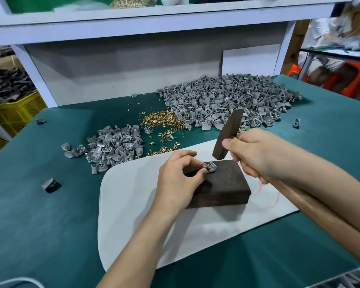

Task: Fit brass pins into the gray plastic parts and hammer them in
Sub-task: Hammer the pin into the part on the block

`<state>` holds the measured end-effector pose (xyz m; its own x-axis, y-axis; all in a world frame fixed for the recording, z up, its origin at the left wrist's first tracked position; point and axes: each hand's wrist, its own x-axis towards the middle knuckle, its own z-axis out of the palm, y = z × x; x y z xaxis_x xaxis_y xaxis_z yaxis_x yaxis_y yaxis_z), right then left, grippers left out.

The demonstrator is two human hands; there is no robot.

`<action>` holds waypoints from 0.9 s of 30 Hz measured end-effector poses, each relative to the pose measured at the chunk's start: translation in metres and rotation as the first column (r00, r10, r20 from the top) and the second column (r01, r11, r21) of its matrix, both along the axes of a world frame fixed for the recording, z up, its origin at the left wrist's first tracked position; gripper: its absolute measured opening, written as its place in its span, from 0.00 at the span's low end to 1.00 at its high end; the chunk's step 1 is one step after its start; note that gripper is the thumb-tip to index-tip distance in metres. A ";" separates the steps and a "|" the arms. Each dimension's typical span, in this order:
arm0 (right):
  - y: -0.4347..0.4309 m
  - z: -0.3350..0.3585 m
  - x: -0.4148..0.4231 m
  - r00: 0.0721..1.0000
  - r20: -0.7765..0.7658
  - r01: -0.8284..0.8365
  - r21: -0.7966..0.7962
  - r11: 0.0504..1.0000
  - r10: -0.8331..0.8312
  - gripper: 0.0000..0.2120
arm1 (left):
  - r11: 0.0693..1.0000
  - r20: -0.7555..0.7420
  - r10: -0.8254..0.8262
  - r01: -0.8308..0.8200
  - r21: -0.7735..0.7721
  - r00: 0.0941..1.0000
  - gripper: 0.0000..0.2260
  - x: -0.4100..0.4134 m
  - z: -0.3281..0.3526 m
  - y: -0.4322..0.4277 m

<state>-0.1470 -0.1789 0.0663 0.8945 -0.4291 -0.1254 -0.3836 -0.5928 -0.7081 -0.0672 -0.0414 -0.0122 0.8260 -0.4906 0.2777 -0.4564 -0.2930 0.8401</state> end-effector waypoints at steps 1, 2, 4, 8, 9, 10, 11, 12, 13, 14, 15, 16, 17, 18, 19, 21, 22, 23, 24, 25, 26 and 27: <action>0.002 0.002 0.000 1.000 0.010 -0.013 -0.018 1.000 0.013 0.19 | 1.000 0.004 -0.004 0.004 0.007 1.000 0.03 0.000 0.001 0.000; 0.003 0.004 -0.001 0.999 0.022 -0.024 -0.026 0.999 0.024 0.19 | 1.000 0.002 -0.006 0.006 0.012 1.000 0.03 0.000 0.001 0.000; 0.003 0.008 -0.002 0.998 0.053 -0.027 -0.012 1.000 0.027 0.19 | 1.000 -0.020 -0.003 0.003 0.014 1.000 0.04 0.000 0.001 0.000; 0.005 0.010 -0.003 0.996 0.081 -0.025 -0.018 1.000 0.026 0.19 | 1.000 -0.050 0.003 -0.003 0.007 0.999 0.05 -0.001 0.001 0.000; 0.007 0.007 -0.002 0.997 0.073 -0.029 -0.026 0.999 0.031 0.19 | 1.000 -0.050 0.002 -0.001 0.007 0.999 0.06 -0.001 0.001 0.000; 0.010 0.003 -0.001 0.998 0.060 -0.034 -0.039 0.999 0.037 0.19 | 1.000 -0.047 -0.001 0.001 0.005 0.999 0.06 0.000 0.001 0.000; 0.012 -0.002 0.000 0.998 0.037 -0.043 -0.052 0.998 0.045 0.19 | 1.000 -0.046 -0.004 0.004 0.001 0.999 0.06 0.000 0.001 0.000; 0.015 -0.007 0.002 0.998 0.006 -0.057 -0.067 0.996 0.058 0.20 | 1.000 -0.046 -0.005 0.005 -0.004 0.999 0.06 0.001 0.000 0.001; 0.017 -0.010 0.002 0.998 -0.017 -0.069 -0.083 0.994 0.067 0.20 | 1.000 -0.049 -0.006 0.005 -0.009 0.999 0.05 0.000 0.000 0.001; 0.017 -0.011 0.002 0.998 -0.018 -0.064 -0.095 0.993 0.063 0.20 | 1.000 -0.049 -0.006 0.005 -0.013 0.999 0.05 0.000 0.000 0.001; 0.015 -0.009 0.002 0.999 0.007 -0.047 -0.109 0.993 0.048 0.20 | 1.000 -0.045 -0.005 0.004 -0.015 0.999 0.06 0.000 0.000 0.001; 0.012 -0.006 0.002 0.998 0.050 -0.022 -0.126 0.992 0.028 0.20 | 1.000 -0.041 -0.001 0.000 -0.016 0.999 0.07 0.001 0.000 0.001; 0.010 -0.001 0.001 0.995 0.097 0.003 -0.148 0.989 0.011 0.20 | 1.000 -0.038 0.003 -0.004 -0.012 0.999 0.08 0.001 -0.001 0.000; 0.009 0.003 0.000 0.991 0.133 0.021 -0.177 0.984 0.003 0.20 | 1.000 -0.037 0.006 -0.006 -0.008 0.999 0.08 0.002 -0.001 0.000; 0.010 0.004 0.001 0.990 0.138 0.024 -0.214 0.977 0.006 0.21 | 1.000 -0.038 0.008 -0.008 -0.006 0.999 0.08 0.002 -0.002 0.000; 0.016 -0.001 0.003 0.998 0.048 -0.016 -0.285 0.958 0.031 0.21 | 1.000 -0.043 0.005 -0.006 -0.015 0.999 0.06 0.002 -0.003 0.000; 0.019 -0.005 0.004 0.999 -0.012 -0.044 -0.296 0.954 0.042 0.21 | 1.000 -0.046 0.002 -0.003 -0.020 0.999 0.05 0.002 -0.004 0.000; 0.020 -0.009 0.005 0.998 -0.042 -0.054 -0.293 0.955 0.043 0.21 | 1.000 -0.047 0.000 -0.001 -0.025 0.999 0.04 0.002 -0.004 0.000; 0.019 -0.010 0.005 0.998 -0.042 -0.047 -0.288 0.956 0.036 0.21 | 1.000 -0.043 0.000 -0.001 -0.031 0.999 0.05 0.002 -0.004 0.000; 0.018 -0.009 0.004 1.000 -0.016 -0.029 -0.281 0.959 0.025 0.21 | 0.999 -0.038 0.003 -0.004 -0.036 0.999 0.05 0.002 -0.005 -0.001; 0.016 -0.007 0.003 0.999 0.029 -0.008 -0.267 0.964 0.016 0.21 | 0.999 -0.034 0.007 -0.008 -0.036 0.999 0.06 0.002 -0.005 -0.001; 0.016 -0.006 0.002 0.997 0.076 0.010 -0.249 0.968 0.009 0.21 | 0.999 -0.034 0.011 -0.012 -0.035 0.999 0.07 0.002 -0.005 -0.001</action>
